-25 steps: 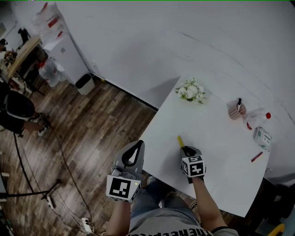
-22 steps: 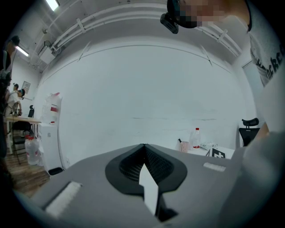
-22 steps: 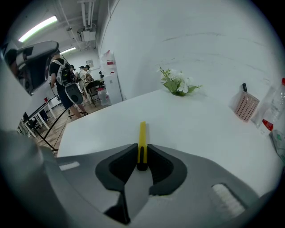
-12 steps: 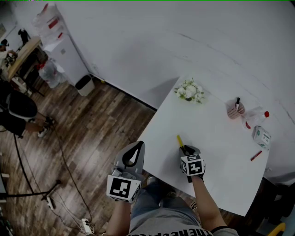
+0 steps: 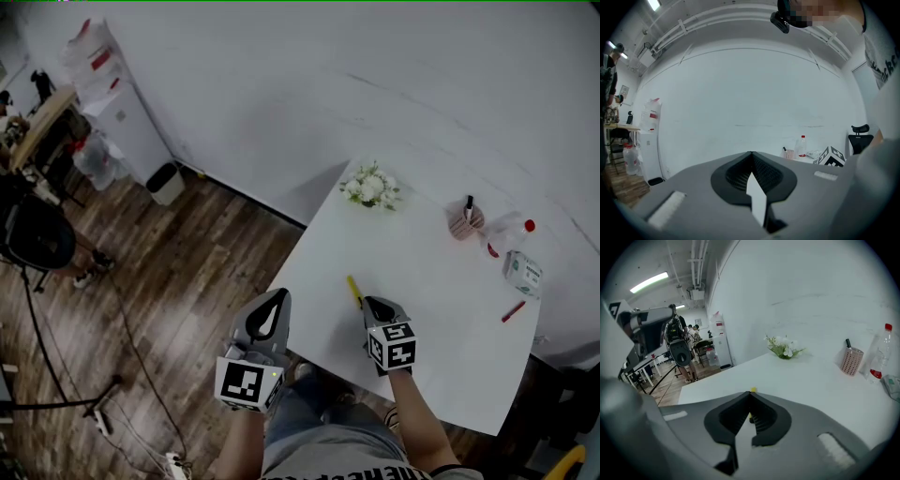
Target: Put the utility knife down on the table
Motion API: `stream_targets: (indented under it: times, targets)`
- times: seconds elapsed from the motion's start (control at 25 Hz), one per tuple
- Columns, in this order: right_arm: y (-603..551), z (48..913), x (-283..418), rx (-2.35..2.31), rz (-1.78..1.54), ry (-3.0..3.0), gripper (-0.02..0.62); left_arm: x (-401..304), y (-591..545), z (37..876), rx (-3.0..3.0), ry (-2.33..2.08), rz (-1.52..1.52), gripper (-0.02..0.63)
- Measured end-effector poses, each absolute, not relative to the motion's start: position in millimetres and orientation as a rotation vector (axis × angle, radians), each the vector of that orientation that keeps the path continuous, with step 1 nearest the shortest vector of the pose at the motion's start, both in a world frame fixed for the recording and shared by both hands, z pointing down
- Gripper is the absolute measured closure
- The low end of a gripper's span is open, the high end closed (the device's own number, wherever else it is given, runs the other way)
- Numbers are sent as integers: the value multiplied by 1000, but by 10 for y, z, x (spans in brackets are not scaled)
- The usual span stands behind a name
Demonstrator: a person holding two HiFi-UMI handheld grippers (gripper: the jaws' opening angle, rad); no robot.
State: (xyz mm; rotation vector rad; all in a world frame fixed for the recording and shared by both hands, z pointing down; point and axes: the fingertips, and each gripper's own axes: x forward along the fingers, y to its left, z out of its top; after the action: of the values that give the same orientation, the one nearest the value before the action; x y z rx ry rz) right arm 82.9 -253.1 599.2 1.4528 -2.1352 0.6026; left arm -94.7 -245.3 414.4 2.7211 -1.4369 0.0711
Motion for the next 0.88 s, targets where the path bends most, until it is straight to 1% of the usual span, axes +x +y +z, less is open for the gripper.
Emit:
stream_targets:
  times: [0.36, 0.88]
  targets:
    - [-2377, 5470, 904, 1550, 561, -2303, 594, -740, -2366, 4072, 2757, -1406, 71, 592]
    - [-2125, 4962, 1124, 1656, 471, -2405, 594, -491, -2199, 4006, 2792, -1364, 48, 594]
